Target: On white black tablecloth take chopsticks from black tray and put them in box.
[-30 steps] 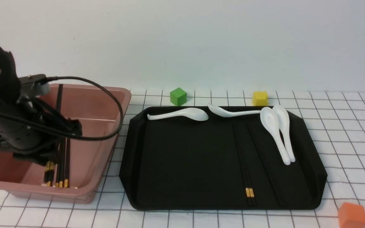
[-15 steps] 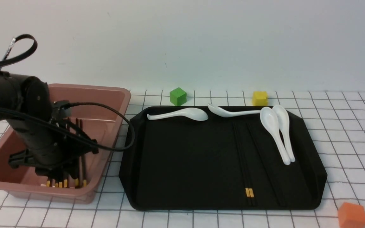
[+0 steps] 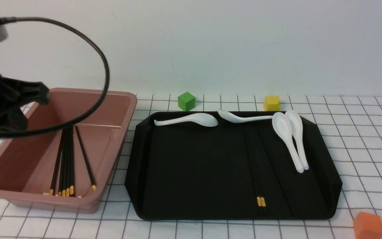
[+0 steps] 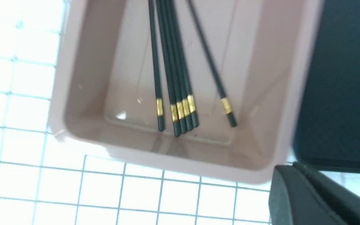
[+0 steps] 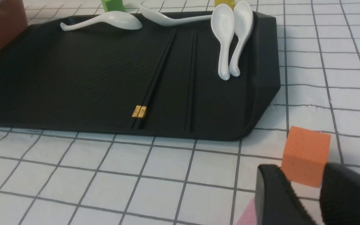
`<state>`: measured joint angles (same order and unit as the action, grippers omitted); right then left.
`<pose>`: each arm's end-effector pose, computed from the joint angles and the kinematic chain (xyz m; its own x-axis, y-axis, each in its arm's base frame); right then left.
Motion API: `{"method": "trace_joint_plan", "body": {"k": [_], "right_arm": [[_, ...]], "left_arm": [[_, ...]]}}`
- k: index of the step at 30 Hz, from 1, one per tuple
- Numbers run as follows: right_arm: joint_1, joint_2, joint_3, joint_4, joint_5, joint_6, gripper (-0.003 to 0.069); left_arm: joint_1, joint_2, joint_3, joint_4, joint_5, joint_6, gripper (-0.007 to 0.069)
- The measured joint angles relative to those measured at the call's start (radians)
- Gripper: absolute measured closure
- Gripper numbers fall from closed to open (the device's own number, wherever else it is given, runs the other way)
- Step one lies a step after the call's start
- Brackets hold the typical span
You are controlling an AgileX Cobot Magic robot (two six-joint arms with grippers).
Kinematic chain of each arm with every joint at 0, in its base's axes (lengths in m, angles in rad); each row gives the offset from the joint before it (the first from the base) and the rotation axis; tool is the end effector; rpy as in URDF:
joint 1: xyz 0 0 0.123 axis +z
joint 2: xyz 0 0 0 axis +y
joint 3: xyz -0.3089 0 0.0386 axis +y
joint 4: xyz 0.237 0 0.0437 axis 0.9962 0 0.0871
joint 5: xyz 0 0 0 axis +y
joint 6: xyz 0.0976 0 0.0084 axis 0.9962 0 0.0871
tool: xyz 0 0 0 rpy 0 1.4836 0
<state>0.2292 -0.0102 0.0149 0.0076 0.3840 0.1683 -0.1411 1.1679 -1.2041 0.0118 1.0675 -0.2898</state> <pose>0.0208 0.0051 0.1718 -0.3248 0.1033 -0.9401 -0.1759 0.9701 0.1674 0.2051 -0.0281 0.3951 -0.8075 -0.1684 -0.5653 -0.0955 0.9831 -0.1564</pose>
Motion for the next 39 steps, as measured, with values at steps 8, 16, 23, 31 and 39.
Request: {"method": "trace_joint_plan", "body": {"k": [8, 16, 23, 31, 39], "right_arm": [[0.0, 0.0, 0.0, 0.0, 0.0, 0.0, 0.0419], [0.0, 0.0, 0.0, 0.0, 0.0, 0.0, 0.0419], [0.0, 0.0, 0.0, 0.0, 0.0, 0.0, 0.0419], [0.0, 0.0, 0.0, 0.0, 0.0, 0.0, 0.0419], [0.0, 0.0, 0.0, 0.0, 0.0, 0.0, 0.0419]], "left_arm": [[0.0, -0.437, 0.319, -0.035, -0.097, 0.007, 0.0637], [0.0, -0.885, 0.717, -0.08, -0.387, 0.006, 0.0637], [0.0, -0.96, 0.881, -0.288, -0.623, 0.003, 0.0637], [0.0, -0.96, 0.908, -0.317, -0.714, 0.002, 0.0637], [0.0, -0.96, 0.908, -0.32, -0.714, 0.002, 0.0637]]}}
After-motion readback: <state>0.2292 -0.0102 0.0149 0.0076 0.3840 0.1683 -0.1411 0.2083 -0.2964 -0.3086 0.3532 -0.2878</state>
